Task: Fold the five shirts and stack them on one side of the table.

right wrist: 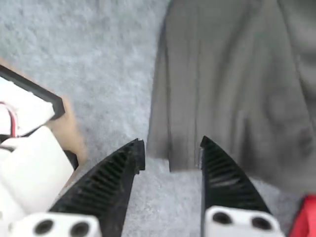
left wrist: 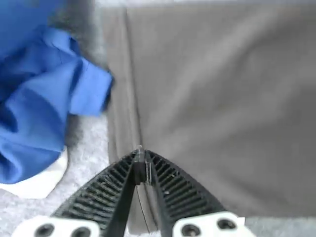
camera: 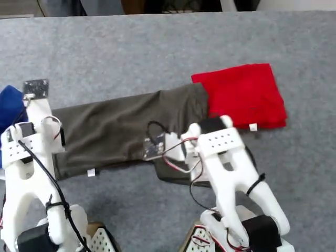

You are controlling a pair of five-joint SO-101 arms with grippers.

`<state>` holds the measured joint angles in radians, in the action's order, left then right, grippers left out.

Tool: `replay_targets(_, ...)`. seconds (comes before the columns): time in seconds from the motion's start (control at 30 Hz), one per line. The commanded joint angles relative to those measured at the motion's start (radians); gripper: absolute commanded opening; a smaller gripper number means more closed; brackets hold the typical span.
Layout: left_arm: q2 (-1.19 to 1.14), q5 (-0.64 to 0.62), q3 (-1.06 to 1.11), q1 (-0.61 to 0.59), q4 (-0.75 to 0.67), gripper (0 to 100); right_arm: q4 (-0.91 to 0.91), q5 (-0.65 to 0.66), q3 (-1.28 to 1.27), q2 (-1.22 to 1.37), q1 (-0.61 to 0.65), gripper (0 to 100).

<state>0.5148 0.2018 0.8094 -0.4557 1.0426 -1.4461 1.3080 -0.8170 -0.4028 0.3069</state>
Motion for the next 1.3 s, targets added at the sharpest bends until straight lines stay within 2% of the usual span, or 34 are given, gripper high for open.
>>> replay_targets(0.0, 0.025, -0.055, -0.022, -0.022, -0.066, 3, 0.057, 0.005, -0.058, -0.027, 0.072, 20.1)
replay_targets(0.27, -0.005, -0.212, 0.133, -0.056, -0.324, 3, 0.255, -0.083, -0.189, -0.022, 0.155, 19.9)
replay_targets(0.37, -0.005, -0.238, 0.200, -0.041, -0.382, 3, 0.359, -0.101, -0.242, -0.021, 0.146, 19.8)
replay_targets(0.53, 0.005, -0.230, 0.295, -0.041, -0.471, 3, 0.359, -0.103, -0.277, -0.027, 0.120, 19.8)
replay_targets(0.63, 0.006, -0.230, 0.257, -0.039, -0.416, 3, 0.267, -0.103, -0.205, -0.035, 0.077, 19.8)
replay_targets(0.8, 0.006, -0.229, 0.102, -0.030, -0.187, 3, 0.048, -0.101, -0.013, -0.101, 0.009, 19.8)
replay_targets(0.97, 0.005, -0.058, 0.061, -0.041, 0.023, 3, 0.005, -0.097, 0.016, -0.114, -0.110, 19.8)
replay_targets(1.03, 0.006, -0.054, 0.073, -0.041, 0.084, 3, 0.005, -0.097, 0.016, -0.114, -0.158, 19.8)
replay_targets(1.17, 0.006, -0.049, 0.150, -0.041, 0.080, 3, 0.009, -0.097, 0.005, -0.114, -0.212, 19.8)
replay_targets(1.27, 0.006, -0.072, 0.231, -0.068, -0.025, 3, 0.110, -0.071, -0.091, -0.113, -0.244, 19.8)
